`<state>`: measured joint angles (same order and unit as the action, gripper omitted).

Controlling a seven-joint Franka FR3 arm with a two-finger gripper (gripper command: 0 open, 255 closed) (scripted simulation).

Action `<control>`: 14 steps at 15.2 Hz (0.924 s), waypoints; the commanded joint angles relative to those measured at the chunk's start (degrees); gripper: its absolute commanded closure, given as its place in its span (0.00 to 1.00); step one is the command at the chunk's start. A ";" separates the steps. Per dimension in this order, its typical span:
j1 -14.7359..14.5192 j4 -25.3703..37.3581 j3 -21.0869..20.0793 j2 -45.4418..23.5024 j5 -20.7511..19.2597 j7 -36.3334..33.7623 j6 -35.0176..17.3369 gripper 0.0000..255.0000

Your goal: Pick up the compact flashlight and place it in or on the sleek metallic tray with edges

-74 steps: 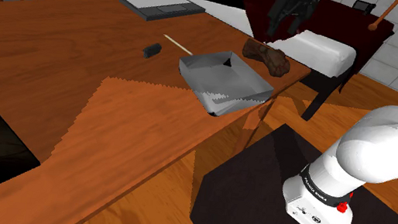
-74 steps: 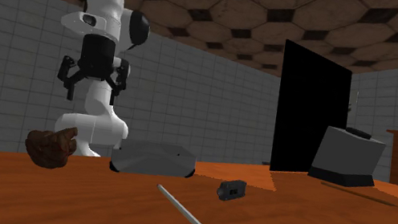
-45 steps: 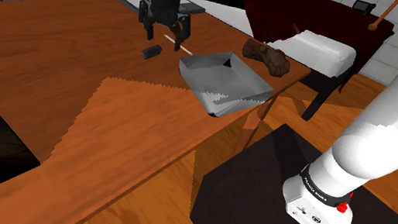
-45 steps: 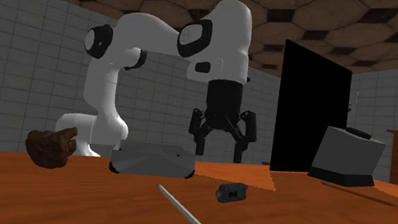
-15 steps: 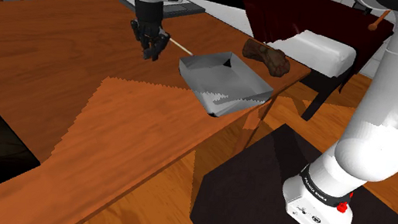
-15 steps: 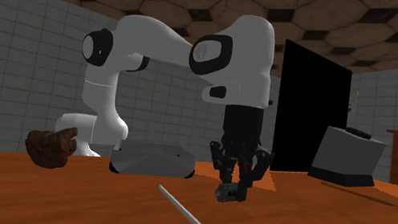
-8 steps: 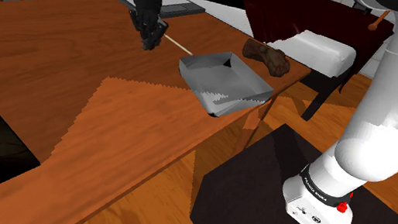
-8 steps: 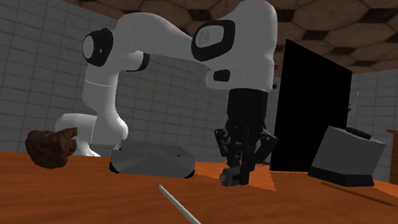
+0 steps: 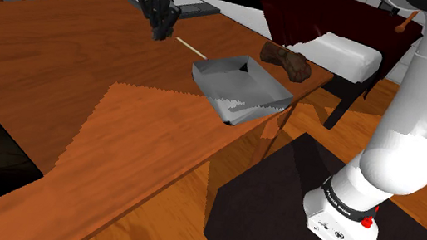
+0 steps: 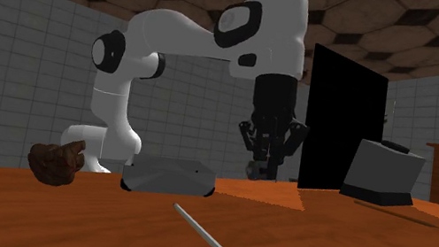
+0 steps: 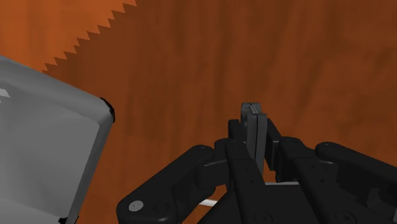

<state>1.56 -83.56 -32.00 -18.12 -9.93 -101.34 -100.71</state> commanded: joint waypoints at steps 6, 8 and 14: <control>-0.89 6.63 -0.12 -0.82 -0.34 0.11 5.87 1.00; 0.42 3.14 -0.38 2.23 1.19 0.71 5.06 1.00; 5.69 -17.29 0.15 20.06 10.85 6.28 -0.27 1.00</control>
<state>6.81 -97.61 -32.03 -0.78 -0.61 -95.86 -100.04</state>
